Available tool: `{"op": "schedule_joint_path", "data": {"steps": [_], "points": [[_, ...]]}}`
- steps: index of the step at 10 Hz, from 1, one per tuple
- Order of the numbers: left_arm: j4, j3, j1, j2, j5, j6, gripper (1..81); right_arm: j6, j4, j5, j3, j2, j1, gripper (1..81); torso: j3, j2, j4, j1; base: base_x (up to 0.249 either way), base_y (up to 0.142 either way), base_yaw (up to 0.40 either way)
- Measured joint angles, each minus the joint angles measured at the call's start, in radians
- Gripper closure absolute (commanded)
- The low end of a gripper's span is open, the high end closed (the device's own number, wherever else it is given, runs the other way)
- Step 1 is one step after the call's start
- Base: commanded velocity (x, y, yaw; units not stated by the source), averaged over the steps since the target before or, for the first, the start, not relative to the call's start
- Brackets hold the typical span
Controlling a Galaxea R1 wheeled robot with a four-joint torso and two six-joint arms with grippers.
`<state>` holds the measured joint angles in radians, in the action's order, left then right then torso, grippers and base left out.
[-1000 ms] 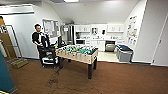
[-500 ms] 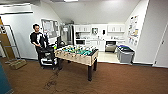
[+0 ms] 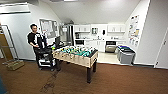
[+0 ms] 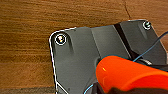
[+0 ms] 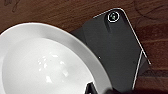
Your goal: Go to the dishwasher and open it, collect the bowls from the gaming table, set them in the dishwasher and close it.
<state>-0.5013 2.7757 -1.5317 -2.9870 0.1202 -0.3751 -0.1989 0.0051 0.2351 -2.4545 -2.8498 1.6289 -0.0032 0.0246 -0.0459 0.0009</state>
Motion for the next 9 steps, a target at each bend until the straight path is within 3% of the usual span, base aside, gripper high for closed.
{"op": "schedule_joint_path", "data": {"steps": [9], "points": [[0.0,0.0,0.001,-0.002,0.0,0.0,81.1,0.0,0.0,0.001,0.0,-0.002,0.0,81.1,0.0,0.0,0.0,0.0,0.163,-0.097,0.0]]}}
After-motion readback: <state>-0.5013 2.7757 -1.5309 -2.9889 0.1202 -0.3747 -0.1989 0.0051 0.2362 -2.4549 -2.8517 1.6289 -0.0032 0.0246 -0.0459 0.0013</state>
